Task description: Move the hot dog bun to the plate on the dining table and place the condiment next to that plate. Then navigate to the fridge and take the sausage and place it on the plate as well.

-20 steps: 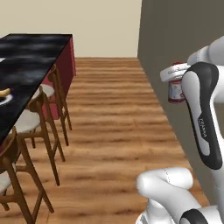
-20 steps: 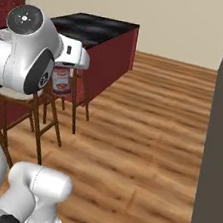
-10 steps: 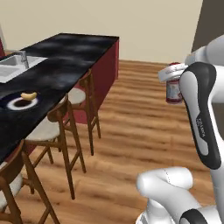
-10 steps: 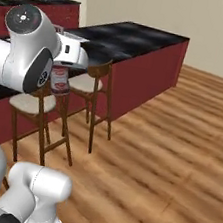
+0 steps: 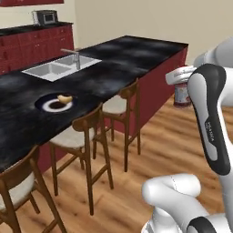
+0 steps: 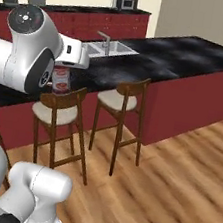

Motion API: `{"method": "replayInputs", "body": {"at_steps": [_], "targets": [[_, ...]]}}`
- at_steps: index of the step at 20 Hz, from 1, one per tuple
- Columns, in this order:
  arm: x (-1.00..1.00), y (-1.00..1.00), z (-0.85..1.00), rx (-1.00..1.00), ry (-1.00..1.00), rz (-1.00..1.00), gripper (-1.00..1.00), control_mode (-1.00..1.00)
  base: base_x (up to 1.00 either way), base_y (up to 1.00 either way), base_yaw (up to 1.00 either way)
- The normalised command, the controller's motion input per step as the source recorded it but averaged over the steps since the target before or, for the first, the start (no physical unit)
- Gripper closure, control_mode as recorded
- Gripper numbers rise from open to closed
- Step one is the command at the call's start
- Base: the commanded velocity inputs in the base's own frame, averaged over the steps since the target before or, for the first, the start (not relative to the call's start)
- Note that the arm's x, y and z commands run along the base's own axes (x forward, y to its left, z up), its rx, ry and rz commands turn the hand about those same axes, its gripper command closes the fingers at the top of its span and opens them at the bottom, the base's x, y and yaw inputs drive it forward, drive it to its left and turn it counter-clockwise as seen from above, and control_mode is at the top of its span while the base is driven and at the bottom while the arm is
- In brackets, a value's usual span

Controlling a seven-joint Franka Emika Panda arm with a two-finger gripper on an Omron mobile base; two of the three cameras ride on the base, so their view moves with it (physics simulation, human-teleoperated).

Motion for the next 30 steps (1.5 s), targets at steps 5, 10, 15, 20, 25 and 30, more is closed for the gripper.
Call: {"method": "replayInputs", "body": {"at_steps": [5, 10, 15, 20, 25, 30], "targets": [[0.0, 0.0, 0.0, 0.0, 0.0, 0.0, 1.0, 1.0, 0.7, -0.32, 0.57], [0.0, 0.0, 0.0, 0.0, 0.0, 0.0, 1.0, 1.0, 0.89, -0.31, 0.54], [0.0, 0.0, 0.0, 0.0, 0.0, 0.0, 1.0, 1.0, 0.93, -0.25, 0.54], [0.0, 0.0, 0.0, 0.0, 0.0, 0.0, 1.0, 1.0, 0.78, -0.33, 0.46], [0.0, 0.0, 0.0, 0.0, 0.0, 0.0, 1.0, 1.0, 0.67, -0.41, 0.21], [0.0, 0.0, 0.0, 0.0, 0.0, 0.0, 1.0, 1.0, 0.85, -0.23, 0.12]]}}
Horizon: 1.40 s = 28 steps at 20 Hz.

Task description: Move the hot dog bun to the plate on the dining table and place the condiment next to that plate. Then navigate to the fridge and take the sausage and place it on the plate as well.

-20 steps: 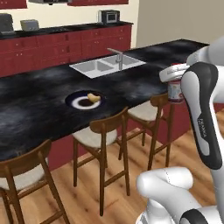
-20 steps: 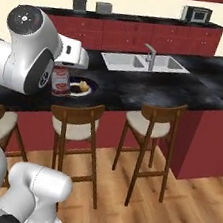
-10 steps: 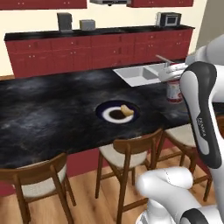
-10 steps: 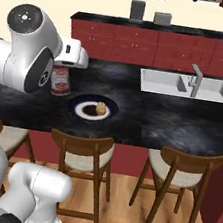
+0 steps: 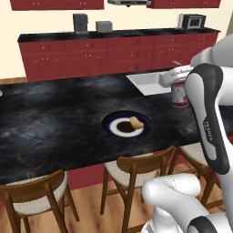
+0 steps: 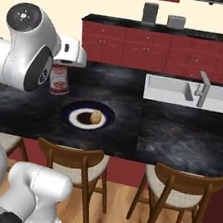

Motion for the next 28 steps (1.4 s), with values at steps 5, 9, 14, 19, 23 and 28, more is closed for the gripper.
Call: {"method": "replayInputs", "body": {"at_steps": [5, 9, 14, 19, 23, 28], "targets": [[0.18, -0.12, -0.05, 0.02, 0.04, 0.05, 1.0, -1.0, 0.73, -0.22, 0.18], [0.7, -0.99, -0.41, 0.09, 0.03, 0.34, 1.0, -1.0, 0.0, 0.0, 0.0], [0.75, -0.86, -0.57, 0.08, 0.0, 0.41, 1.0, -1.0, 0.0, 0.0, 0.0], [0.94, -0.51, -0.78, 0.01, 0.01, 0.42, 1.0, -1.0, 0.0, 0.0, 0.0], [0.43, -0.31, -0.75, 0.0, -0.07, 0.32, 1.0, -1.0, 0.0, 0.0, 0.0], [0.1, 0.0, -0.82, 0.0, -0.21, 0.14, 1.0, -1.0, 0.0, 0.0, 0.0]]}}
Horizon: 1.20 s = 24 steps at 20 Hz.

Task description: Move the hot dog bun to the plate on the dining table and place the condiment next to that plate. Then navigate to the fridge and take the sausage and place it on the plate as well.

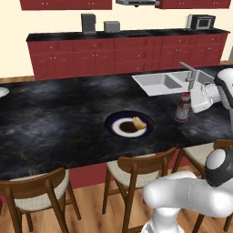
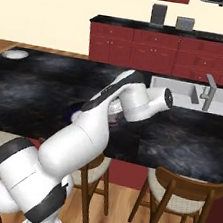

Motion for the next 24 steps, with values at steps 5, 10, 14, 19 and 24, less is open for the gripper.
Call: {"method": "replayInputs", "body": {"at_steps": [5, 10, 14, 19, 24], "targets": [[0.55, 0.0, -0.84, 0.0, -0.03, 0.04, 1.0, -1.0, 0.0, 0.0, 0.0], [0.92, 0.0, -0.68, 0.0, 0.02, 0.02, 1.0, -1.0, 0.0, 0.0, 0.0], [0.66, -0.01, -0.65, 0.01, 0.02, 0.05, 1.0, -1.0, 0.0, 0.0, 0.0], [0.39, -0.13, -0.58, 0.02, 0.01, 0.08, 1.0, -1.0, 0.0, 0.0, 0.0], [0.46, -0.23, -0.48, 0.01, 0.0, 0.08, 1.0, -1.0, 0.0, 0.0, 0.0]]}}
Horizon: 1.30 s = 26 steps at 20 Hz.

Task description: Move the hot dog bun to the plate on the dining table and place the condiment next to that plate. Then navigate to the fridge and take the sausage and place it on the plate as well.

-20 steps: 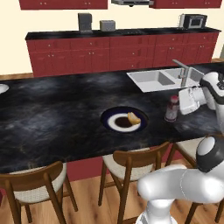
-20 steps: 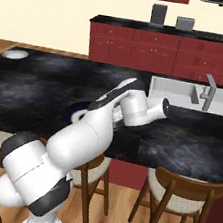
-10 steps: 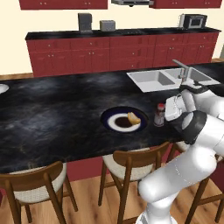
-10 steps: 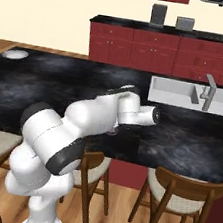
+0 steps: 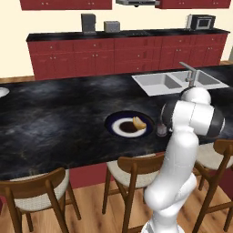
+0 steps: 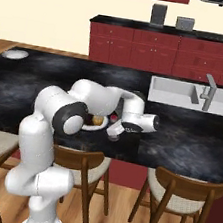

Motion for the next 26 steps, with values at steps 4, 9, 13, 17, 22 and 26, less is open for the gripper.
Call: {"method": "replayInputs", "body": {"at_steps": [4, 9, 13, 17, 22, 26], "targets": [[0.5, -0.21, -0.45, 0.02, 0.0, 0.07, 1.0, -1.0, 0.0, 0.0, 0.0], [0.54, -0.08, -0.41, 0.03, 0.0, 0.08, 1.0, -1.0, 0.0, 0.0, 0.0], [-0.13, 0.0, -0.51, 0.0, 0.0, 0.05, -1.0, -1.0, 0.0, 0.0, 0.0], [-0.54, 0.03, -0.41, 0.0, -0.06, 0.03, -1.0, -1.0, 0.0, 0.0, 0.0], [-0.02, 0.02, 0.03, 0.0, -0.14, 0.0, -1.0, -1.0, 0.0, 0.0, 0.0], [-0.14, 0.05, 0.27, 0.0, -0.14, 0.0, -1.0, -1.0, 0.0, 0.0, 0.0]]}}
